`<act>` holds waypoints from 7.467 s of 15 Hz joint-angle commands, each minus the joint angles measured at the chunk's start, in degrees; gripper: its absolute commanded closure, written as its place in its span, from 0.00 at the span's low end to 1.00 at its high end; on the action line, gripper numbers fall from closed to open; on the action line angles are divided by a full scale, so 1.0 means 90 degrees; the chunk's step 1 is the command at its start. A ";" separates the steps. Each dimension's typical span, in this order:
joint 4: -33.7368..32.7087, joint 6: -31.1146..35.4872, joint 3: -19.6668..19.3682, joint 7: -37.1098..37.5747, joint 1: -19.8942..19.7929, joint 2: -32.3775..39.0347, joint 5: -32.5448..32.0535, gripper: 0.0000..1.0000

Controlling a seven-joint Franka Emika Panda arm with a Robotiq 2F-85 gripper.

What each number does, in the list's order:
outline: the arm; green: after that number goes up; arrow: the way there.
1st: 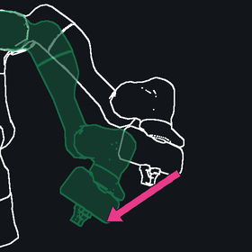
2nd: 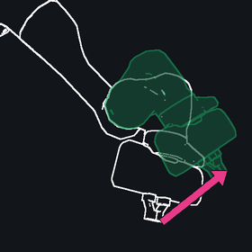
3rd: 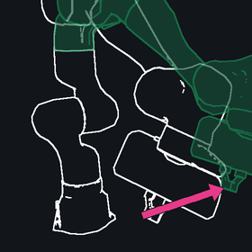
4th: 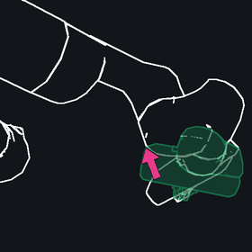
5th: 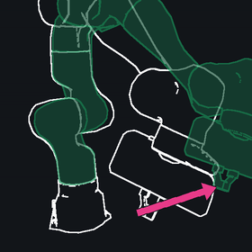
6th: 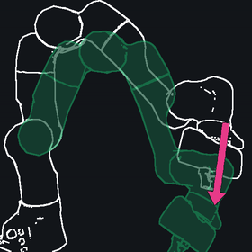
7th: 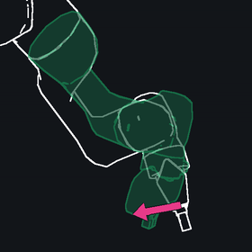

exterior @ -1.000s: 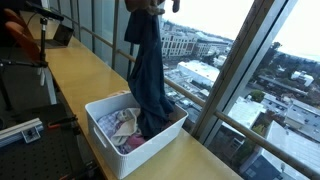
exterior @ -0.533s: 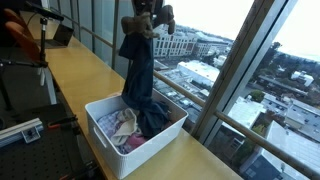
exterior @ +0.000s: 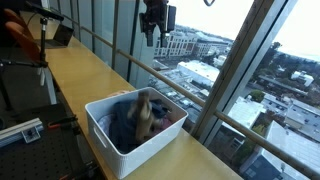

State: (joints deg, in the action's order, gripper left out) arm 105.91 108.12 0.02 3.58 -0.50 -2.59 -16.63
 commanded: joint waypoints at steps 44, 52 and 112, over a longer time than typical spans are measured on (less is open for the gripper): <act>0.0144 0.2418 0.0885 0.0763 0.3072 0.3692 -0.0356 1.00; 0.0105 0.2298 0.0631 0.1022 0.2569 0.1702 -0.0782 0.97; 0.2464 0.2003 0.0198 0.0217 0.0153 -0.0764 0.0516 0.00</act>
State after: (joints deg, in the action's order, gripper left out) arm 128.15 126.23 1.47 5.59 1.20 -9.48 -12.08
